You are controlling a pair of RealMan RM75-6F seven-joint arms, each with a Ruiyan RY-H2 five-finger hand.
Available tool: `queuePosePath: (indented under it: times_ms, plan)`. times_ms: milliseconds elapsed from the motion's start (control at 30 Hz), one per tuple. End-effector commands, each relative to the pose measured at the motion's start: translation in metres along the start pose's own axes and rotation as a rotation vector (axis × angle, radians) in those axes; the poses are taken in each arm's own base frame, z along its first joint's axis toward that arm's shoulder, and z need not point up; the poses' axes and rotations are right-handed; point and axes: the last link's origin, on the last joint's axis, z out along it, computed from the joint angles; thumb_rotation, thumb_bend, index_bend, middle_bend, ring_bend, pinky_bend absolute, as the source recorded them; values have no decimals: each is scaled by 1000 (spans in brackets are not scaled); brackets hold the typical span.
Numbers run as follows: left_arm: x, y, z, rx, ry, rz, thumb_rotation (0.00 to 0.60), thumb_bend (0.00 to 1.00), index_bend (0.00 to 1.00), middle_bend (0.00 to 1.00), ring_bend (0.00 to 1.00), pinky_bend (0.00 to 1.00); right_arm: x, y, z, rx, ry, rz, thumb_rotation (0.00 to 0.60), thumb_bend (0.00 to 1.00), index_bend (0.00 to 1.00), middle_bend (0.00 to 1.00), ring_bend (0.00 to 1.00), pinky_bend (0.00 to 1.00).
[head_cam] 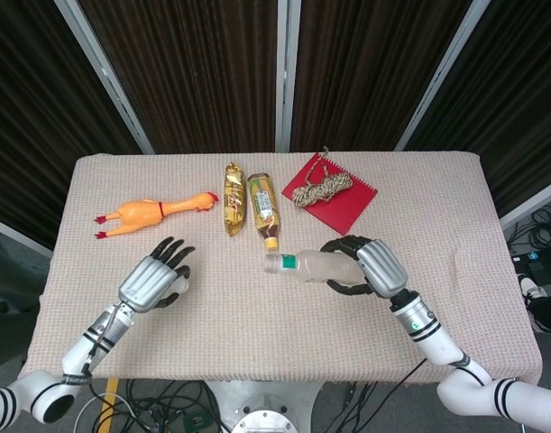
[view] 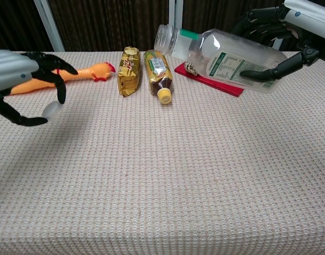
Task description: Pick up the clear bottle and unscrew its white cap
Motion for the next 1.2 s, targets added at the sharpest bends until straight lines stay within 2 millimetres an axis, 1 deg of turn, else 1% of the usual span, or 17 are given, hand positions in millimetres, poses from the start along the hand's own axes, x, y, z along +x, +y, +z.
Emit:
queuePosePath:
  times_ms: [33, 100, 167, 267, 333, 467, 600, 667, 700, 733, 800, 833, 867, 967, 1067, 1167, 1200]
  plan:
    - [-15, 4, 7, 8, -53, 9, 600, 311, 430, 98, 0, 45, -3, 1, -1, -14, -24, -4, 600, 348, 489, 511, 365, 535]
    - [-19, 5, 9, 13, -58, 8, 600, 307, 412, 98, 0, 45, -6, 2, -1, -22, -44, -8, 600, 348, 489, 512, 365, 535]
    - [-20, 6, 10, 20, -57, 1, 600, 269, 354, 98, 0, 45, -9, 3, -1, -26, -62, -20, 600, 348, 489, 512, 365, 535]
    - [-16, 5, 9, 34, -21, -36, 600, 160, 250, 98, 0, 45, -16, 5, 0, -32, -93, -58, 600, 348, 489, 504, 363, 535]
    - [-8, 2, 6, 47, 14, -88, 600, 115, 221, 98, 0, 45, -24, 7, 2, -36, -124, -92, 600, 348, 490, 492, 362, 535]
    - [15, -10, -9, 77, 108, -158, 600, 93, 217, 98, 0, 45, -43, 14, 7, -55, -193, -172, 600, 348, 466, 459, 349, 504]
    - [33, -26, -26, 124, 212, -179, 600, 91, 217, 98, 0, 45, -60, 20, 12, -80, -230, -244, 600, 348, 338, 384, 272, 409]
    - [39, -33, -34, 145, 243, -183, 600, 91, 217, 98, 0, 45, -68, 22, 13, -90, -249, -266, 600, 345, 246, 321, 212, 333]
    - [41, -37, -38, 158, 257, -191, 600, 91, 217, 98, 0, 45, -72, 23, 12, -97, -267, -284, 600, 320, 191, 282, 173, 279]
    - [43, -40, -42, 167, 264, -199, 600, 91, 217, 98, 0, 45, -74, 25, 11, -105, -284, -300, 600, 260, 110, 209, 107, 193]
    - [45, -48, -49, 194, 274, -212, 600, 89, 217, 98, 0, 45, -76, 25, 7, -116, -297, -319, 600, 139, 16, 69, 20, 54]
    - [45, -51, -53, 206, 278, -214, 600, 87, 217, 98, 0, 45, -74, 24, 5, -120, -294, -318, 600, 98, 0, 16, 0, 10]
    - [46, -55, -56, 219, 282, -215, 600, 86, 217, 98, 0, 45, -72, 24, 3, -124, -286, -314, 600, 85, 0, 0, 0, 0]
    - [46, -67, -69, 266, 278, -224, 600, 83, 217, 98, 0, 45, -55, 24, -8, -138, -239, -300, 600, 81, 0, 0, 0, 0]
    - [43, -80, -88, 322, 258, -240, 600, 75, 217, 98, 0, 46, -25, 27, -24, -161, -141, -329, 600, 89, 0, 3, 0, 0]
    - [39, -93, -111, 400, 240, -242, 600, 73, 217, 98, 0, 47, 10, 36, -53, -219, -21, -408, 600, 101, 0, 65, 0, 26]
    - [37, -97, -121, 433, 244, -245, 600, 73, 218, 98, 0, 47, 22, 39, -67, -251, 14, -412, 600, 101, 0, 87, 0, 45]
